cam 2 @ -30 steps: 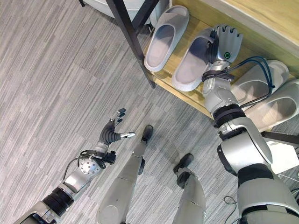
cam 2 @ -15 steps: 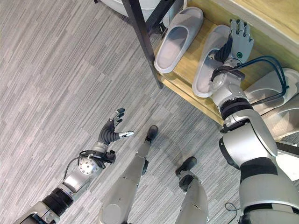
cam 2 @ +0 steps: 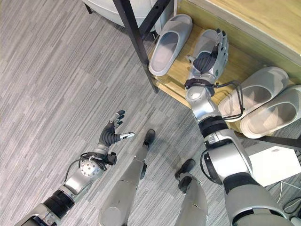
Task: Arrange the slippers neatly on the shoe rack.
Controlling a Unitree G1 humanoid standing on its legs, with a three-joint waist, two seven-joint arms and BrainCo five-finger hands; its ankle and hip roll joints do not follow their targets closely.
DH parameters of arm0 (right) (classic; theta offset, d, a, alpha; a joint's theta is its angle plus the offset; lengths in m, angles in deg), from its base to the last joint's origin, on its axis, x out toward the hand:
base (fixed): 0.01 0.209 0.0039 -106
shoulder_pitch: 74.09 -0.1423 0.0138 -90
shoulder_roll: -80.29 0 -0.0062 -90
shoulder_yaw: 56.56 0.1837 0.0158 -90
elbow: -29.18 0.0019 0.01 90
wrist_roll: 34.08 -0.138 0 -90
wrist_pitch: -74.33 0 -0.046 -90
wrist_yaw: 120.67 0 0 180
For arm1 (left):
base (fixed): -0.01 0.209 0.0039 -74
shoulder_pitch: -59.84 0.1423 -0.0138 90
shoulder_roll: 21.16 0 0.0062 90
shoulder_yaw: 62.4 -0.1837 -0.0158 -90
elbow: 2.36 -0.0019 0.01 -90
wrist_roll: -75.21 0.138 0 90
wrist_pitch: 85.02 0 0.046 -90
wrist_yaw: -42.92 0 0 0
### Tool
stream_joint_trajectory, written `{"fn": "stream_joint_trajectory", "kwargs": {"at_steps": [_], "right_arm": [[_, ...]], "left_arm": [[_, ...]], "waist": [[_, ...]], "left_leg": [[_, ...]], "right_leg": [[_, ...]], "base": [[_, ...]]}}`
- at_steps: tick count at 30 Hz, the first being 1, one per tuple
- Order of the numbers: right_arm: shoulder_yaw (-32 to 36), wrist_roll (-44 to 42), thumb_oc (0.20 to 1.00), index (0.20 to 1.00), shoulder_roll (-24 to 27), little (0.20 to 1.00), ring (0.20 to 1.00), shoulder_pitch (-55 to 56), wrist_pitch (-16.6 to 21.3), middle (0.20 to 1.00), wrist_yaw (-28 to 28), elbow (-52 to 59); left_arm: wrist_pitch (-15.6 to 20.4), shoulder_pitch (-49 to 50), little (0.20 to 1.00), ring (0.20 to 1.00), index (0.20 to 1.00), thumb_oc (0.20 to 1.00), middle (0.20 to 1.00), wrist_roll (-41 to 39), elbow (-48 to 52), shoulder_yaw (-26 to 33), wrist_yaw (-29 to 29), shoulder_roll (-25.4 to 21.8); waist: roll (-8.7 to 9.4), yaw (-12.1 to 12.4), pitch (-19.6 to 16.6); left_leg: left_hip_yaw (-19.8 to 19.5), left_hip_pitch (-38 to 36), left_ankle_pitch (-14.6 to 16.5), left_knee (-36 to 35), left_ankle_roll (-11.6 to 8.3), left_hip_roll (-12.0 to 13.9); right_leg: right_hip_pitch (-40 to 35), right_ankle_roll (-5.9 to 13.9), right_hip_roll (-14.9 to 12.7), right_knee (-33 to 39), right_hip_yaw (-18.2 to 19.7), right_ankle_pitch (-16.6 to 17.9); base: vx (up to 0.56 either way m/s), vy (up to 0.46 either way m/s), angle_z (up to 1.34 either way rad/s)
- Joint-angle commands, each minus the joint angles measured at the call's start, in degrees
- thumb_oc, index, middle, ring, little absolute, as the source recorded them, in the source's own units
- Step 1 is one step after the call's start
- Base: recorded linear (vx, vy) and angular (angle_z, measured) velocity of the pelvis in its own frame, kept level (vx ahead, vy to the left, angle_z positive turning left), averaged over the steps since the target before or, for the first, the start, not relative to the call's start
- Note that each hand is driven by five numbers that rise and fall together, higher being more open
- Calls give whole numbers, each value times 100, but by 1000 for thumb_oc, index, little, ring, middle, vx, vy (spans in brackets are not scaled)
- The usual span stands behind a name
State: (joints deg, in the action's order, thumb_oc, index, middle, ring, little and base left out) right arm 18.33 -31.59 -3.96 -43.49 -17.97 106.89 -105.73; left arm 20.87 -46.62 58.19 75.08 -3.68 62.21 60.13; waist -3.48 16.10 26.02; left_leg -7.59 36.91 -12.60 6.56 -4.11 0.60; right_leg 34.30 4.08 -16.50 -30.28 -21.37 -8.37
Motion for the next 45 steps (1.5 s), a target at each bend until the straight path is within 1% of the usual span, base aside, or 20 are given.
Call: {"fn": "stream_joint_trajectory", "kwargs": {"at_steps": [1, 2, 3, 4, 7, 8, 9, 10, 11, 12, 16, 21, 22, 23, 26, 29, 31, 37, 41, 45], "right_arm": [[50, -108, 1000, 1000, 375, 1000, 1000, -219, 316, 1000, 206, 224], [52, -110, 1000, 1000, 371, 1000, 1000, -219, 318, 1000, 211, 221], [58, -167, 1000, 1000, 355, 1000, 1000, -235, 330, 1000, 222, 167], [53, -211, 1000, 1000, 345, 1000, 1000, -269, 315, 1000, 250, 93], [72, -258, 1000, 1000, 239, 1000, 1000, -250, 281, 1000, 288, -63], [72, -267, 1000, 1000, 209, 1000, 1000, -238, 280, 1000, 291, -94], [68, -298, 1000, 1000, 166, 1000, 1000, -213, 280, 1000, 273, -179], [69, -329, 1000, 1000, 141, 1000, 1000, -212, 291, 1000, 265, -243], [67, -332, 1000, 1000, 140, 1000, 1000, -216, 296, 1000, 264, -250], [34, -401, 1000, 1000, 94, 1000, 1000, -240, 292, 1000, 243, -337], [-14, -675, 1000, 1000, -53, 1000, 1000, -310, 343, 1000, 136, -717], [301, -2611, 1000, 1000, -480, 1000, 1000, -463, 957, 1000, -363, -1493], [299, -2642, 1000, 1000, -473, 1000, 1000, -476, 973, 1000, -384, -1518], [288, -3385, 1000, 1000, -628, 1000, 1000, -555, 1132, 1000, -739, -1645], [275, -3774, 1000, 1000, -685, 1000, 1000, -590, 1267, 1000, -948, -1621], [233, -4393, 1000, 1000, -670, 1000, 1000, -708, 1497, 1000, -1245, -1401], [141, -4499, 1000, 1000, -629, 1000, 1000, -751, 1558, 1000, -1364, -1252], [-170, -4564, 1000, 1000, -384, 1000, 1000, -1042, 1506, 1000, -1669, -1064], [-218, -4961, 1000, 1000, -303, 1000, 1000, -1218, 1547, 1000, -2044, -1105], [-104, -5592, 1000, 1000, 22, 1000, 1000, -1341, 1696, 1000, -2398, -1178]], "left_arm": [[163, -139, 1000, 1000, 1000, 1000, 1000, 158, 89, 68, 103, 60], [166, -135, 1000, 1000, 1000, 1000, 1000, 162, 92, 67, 102, 55], [166, -117, 1000, 1000, 1000, 1000, 1000, 163, 90, 32, 103, 62], [156, -100, 1000, 1000, 1000, 1000, 1000, 174, 69, 12, 120, 68], [122, -103, 1000, 1000, 1000, 1000, 1000, 205, 44, -22, 141, 70], [118, -108, 1000, 1000, 1000, 1000, 1000, 218, 45, -29, 151, 65], [112, -118, 1000, 1000, 1000, 1000, 1000, 221, 41, -43, 161, 75], [115, -123, 1000, 1000, 1000, 1000, 1000, 222, 43, -49, 166, 69], [115, -123, 1000, 1000, 1000, 1000, 1000, 222, 43, -48, 166, 69], [111, -154, 1000, 1000, 1000, 1000, 1000, 220, 41, -57, 191, 65], [100, -185, 1000, 1000, 1000, 1000, 1000, 237, 39, -114, 229, 54], [31, -268, 1000, 1000, 1000, 1000, 1000, 233, -62, -276, 206, -2], [30, -271, 1000, 1000, 1000, 1000, 1000, 231, -62, -278, 206, -8], [-33, -327, 1000, 1000, 1000, 1000, 1000, 225, -97, -318, 118, -51], [-40, -350, 1000, 1000, 1000, 1000, 1000, 176, -98, -297, 83, -52], [-88, -325, 1000, 1000, 1000, 1000, 1000, 121, -98, -266, -5, -62], [-98, -339, 1000, 1000, 1000, 1000, 1000, 123, -137, -251, -26, -53], [-104, -376, 1000, 1000, 1000, 1000, 1000, 97, -162, -236, -96, -66], [-109, -400, 1000, 1000, 1000, 1000, 1000, 29, -156, -260, -228, -69], [-78, -339, 1000, 1000, 1000, 1000, 1000, -46, -130, -238, -351, -124]], "waist": [[35, 9, 124], [9, 33, 157], [-9, 31, 169], [-1, 0, 151], [-20, -22, 168], [-48, 1, 202], [-32, -30, 168], [-59, -9, 202], [-59, -11, 201], [-34, -37, 169], [-64, -40, 197], [-77, 9, 190], [-71, 12, 189], [-65, 46, 183], [-47, 67, 173], [-31, 123, 168], [-21, 142, 179], [7, 186, 198], [-11, 240, 207], [-32, 309, 198]], "left_leg": [[102, -267, 1298, 427, -60, 32], [129, -210, 1146, 441, -31, 27], [129, -203, 1144, 441, -27, 20], [107, -230, 1290, 440, -55, 21], [104, -209, 1300, 452, -44, 20], [131, -151, 1150, 468, -13, 17], [109, -198, 1306, 464, -41, 16], [138, -139, 1155, 479, -10, 8], [137, -137, 1155, 480, -10, 8], [113, -191, 1331, 476, -41, 11], [123, -143, 1340, 488, -32, 11], [106, -83, 1345, 489, -35, -1], [106, -80, 1346, 490, -35, -1], [93, -61, 1343, 491, -44, -1], [91, -53, 1348, 493, -47, -2], [94, -55, 1346, 486, -56, 7], [104, -60, 1345, 483, -58, 15], [126, -74, 1349, 501, -64, 29], [127, -109, 1339, 489, -80, 23], [119, -152, 1317, 455, -96, 21]], "right_leg": [[-1337, 370, 263, 1429, 34, -74], [-1292, 341, 244, 1438, -34, 64], [-1270, 340, 243, 1421, -37, 60], [-1294, 368, 254, 1399, 46, -80], [-1267, 359, 253, 1369, 64, -94], [-1218, 329, 235, 1375, -4, 43], [-1253, 359, 250, 1358, 69, -95], [-1205, 327, 237, 1362, -4, 41], [-1202, 327, 237, 1361, -4, 40], [-1225, 352, 255, 1323, 67, -126], [-1131, 348, 241, 1267, 92, -133], [-1085, 342, 250, 1219, 70, -175], [-1082, 341, 250, 1219, 70, -176], [-1071, 332, 256, 1215, 60, -188], [-1060, 326, 257, 1209, 53, -193], [-1040, 324, 249, 1194, 51, -190], [-1019, 327, 250, 1174, 58, -182], [-1006, 324, 240, 1137, 69, -174], [-1041, 332, 232, 1145, 51, -159], [-1089, 350, 212, 1165, 28, -146]], "base": [[-7, 9, -5], [-101, 63, -6], [-10, 13, -7], [83, -30, -4], [8, 6, 3], [0, 0, 0], [-77, 43, 0], [0, 0, 0], [0, 0, 0], [97, -52, -2], [25, -12, 0], [0, 0, 0], [15, -40, 1], [13, -39, 0], [4, -13, 0], [0, 0, 0], [0, 0, 0], [0, 0, 0], [0, 0, 0], [0, 0, 0]]}}
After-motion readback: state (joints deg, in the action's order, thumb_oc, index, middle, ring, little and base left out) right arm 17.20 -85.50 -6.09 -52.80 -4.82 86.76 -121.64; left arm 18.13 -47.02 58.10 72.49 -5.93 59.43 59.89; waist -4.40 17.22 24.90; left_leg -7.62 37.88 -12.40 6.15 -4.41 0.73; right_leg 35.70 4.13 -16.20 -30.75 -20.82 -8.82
